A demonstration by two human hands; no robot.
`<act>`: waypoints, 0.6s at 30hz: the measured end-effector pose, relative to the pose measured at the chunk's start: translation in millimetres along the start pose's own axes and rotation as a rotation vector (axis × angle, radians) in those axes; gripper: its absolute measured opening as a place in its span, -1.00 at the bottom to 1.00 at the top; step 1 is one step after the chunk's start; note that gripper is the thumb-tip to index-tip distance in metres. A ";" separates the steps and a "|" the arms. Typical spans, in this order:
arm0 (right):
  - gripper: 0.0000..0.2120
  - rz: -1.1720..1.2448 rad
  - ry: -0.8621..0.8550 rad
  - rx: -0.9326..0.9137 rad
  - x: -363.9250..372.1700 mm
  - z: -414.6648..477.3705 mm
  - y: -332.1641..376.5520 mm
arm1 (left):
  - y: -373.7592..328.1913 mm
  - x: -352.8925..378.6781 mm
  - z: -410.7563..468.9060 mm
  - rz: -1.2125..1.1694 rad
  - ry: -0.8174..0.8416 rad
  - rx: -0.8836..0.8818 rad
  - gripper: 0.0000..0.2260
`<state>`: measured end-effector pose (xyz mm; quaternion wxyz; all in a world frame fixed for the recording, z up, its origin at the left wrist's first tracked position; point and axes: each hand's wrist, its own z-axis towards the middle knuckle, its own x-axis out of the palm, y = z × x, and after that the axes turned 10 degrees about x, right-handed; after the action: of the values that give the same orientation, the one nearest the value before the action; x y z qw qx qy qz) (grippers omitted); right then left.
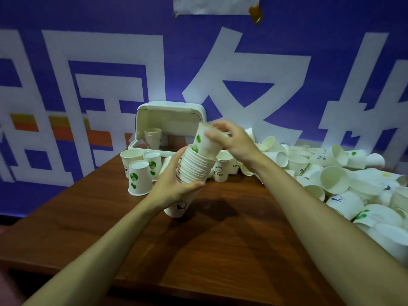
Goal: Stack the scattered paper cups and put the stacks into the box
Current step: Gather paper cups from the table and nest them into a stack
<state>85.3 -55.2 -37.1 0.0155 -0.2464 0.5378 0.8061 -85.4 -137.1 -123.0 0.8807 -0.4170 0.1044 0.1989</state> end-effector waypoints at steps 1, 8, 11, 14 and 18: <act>-0.49 -0.105 0.062 0.011 3.7 -2.7 -2.3 | -1.1 0.6 -0.6 0.003 0.007 0.006 -0.20; -0.53 -0.063 0.272 0.129 28.8 -13.3 -12.5 | 5.5 -10.3 -8.1 -0.012 -0.112 -0.030 -0.24; -0.54 -0.166 0.033 0.153 39.2 2.5 -35.1 | 10.8 -22.3 -13.0 0.008 -0.206 -0.061 -0.29; -0.49 -0.526 0.017 0.064 49.9 16.8 -60.0 | 17.4 -34.8 -13.1 0.070 -0.249 -0.081 -0.34; -0.24 -0.775 0.145 -0.006 73.6 39.8 -84.7 | 30.3 -41.8 -6.3 0.060 -0.248 -0.098 -0.37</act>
<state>30.1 -2.4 -128.4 0.2801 -0.4874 0.4020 0.7227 -136.3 -135.6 -133.3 0.8590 -0.4286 -0.0027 0.2802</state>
